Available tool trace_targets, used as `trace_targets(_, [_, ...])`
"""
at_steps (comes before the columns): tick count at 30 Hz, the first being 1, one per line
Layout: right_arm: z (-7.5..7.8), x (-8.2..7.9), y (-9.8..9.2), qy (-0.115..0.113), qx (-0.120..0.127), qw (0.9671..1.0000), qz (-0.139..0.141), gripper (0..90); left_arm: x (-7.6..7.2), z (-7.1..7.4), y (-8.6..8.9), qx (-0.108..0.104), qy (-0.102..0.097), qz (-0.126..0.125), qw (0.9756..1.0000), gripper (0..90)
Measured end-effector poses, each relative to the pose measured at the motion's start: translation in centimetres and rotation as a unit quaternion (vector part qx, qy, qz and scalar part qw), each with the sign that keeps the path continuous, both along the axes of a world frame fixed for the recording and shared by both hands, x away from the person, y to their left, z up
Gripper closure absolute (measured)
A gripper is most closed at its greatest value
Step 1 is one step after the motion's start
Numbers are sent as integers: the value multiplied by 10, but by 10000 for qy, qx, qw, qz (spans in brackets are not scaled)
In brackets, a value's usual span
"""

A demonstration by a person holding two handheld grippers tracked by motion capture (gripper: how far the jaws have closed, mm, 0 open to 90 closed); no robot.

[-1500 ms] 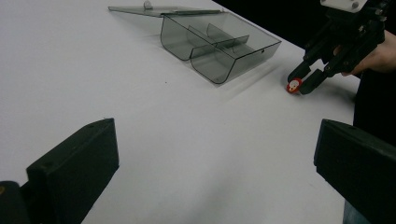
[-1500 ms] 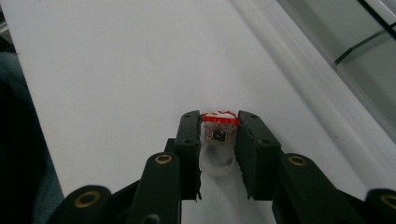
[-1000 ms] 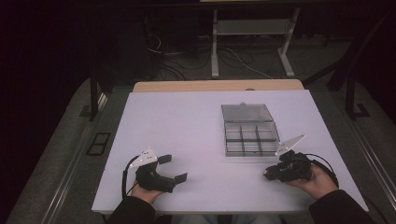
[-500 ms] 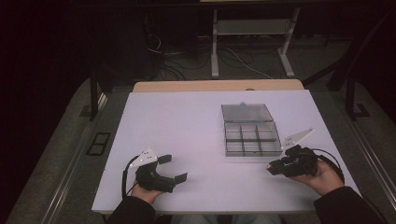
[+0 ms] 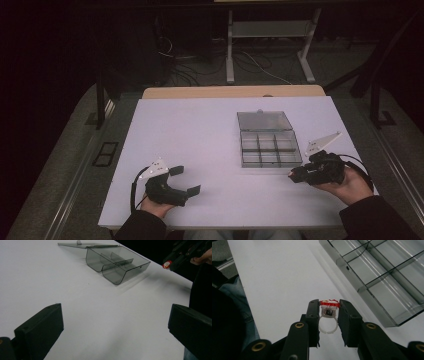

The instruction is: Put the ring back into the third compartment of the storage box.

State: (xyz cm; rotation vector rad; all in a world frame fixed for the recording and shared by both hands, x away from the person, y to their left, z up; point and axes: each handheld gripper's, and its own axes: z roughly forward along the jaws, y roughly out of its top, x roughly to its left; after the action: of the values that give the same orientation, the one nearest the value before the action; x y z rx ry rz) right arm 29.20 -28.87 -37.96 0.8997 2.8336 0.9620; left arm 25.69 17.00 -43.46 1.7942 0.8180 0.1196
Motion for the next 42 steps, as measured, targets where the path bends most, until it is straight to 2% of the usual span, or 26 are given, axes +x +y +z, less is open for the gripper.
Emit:
trace_targets(19, [29,16,-9,-203,31,9997,-104,696,0,0,0,-2,-4,7,10000,0])
trace_targets(33, [39,32,-12,-256,14,9994,-246,695,0,0,0,-10,6,9,10000,0])
trace_targets(42, [36,41,-13,-227,-1,9992,-339,695,0,0,0,-12,7,2,10000,0])
